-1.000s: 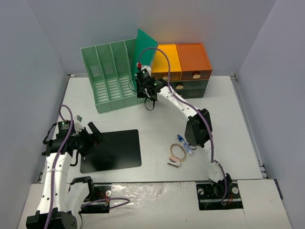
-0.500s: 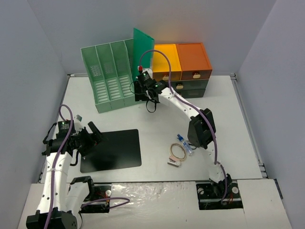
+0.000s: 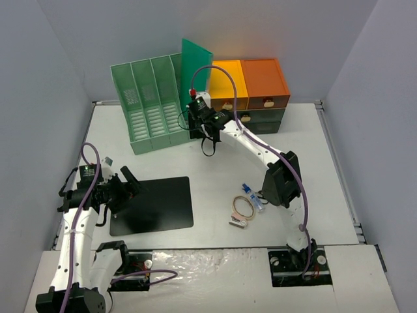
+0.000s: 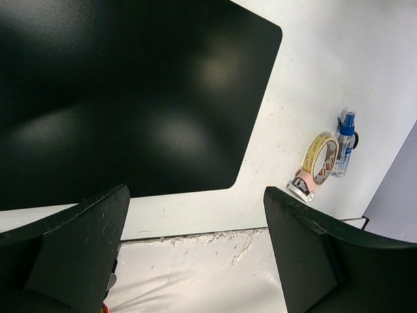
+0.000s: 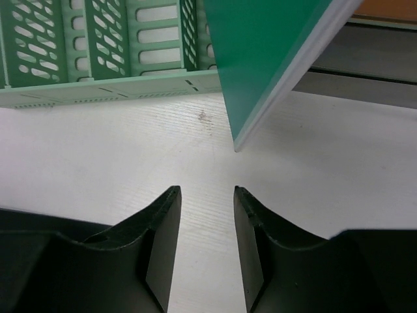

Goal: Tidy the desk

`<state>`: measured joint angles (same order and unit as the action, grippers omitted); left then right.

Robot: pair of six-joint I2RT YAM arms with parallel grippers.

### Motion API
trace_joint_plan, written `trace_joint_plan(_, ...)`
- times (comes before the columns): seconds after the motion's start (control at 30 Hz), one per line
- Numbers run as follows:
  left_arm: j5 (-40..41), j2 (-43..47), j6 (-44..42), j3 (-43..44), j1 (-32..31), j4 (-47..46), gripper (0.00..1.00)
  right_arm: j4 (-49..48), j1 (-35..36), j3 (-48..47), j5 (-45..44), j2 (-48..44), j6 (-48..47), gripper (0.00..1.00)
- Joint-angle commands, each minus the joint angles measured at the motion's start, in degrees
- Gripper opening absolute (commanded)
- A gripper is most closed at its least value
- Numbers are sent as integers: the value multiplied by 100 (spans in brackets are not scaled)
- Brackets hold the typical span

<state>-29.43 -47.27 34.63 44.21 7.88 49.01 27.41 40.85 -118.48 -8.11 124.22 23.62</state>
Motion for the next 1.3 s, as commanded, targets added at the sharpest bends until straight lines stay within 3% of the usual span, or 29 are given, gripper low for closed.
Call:
trace_joint_plan(0.0, -107, -28, 50, 97, -15, -195, 81, 132, 50, -386, -909, -96, -133, 31)
trace_joint_plan(0.27, -86, -11, 52, 113, -23, -164, 82, 360, 383, -584, -2509, -20, -517, 34)
trace_joint_plan(0.53, -78, -26, 52, 106, -23, -164, 81, 501, 438, -802, -2946, 507, -1022, 36)
trace_joint_plan(0.83, -81, -37, 52, 109, -29, -170, 82, 678, 547, -691, -4390, 711, -1351, 37)
trace_joint_plan(1.27, -110, -46, 52, 97, -52, -187, 82, 558, 407, -1508, -4231, 1498, -1473, 38)
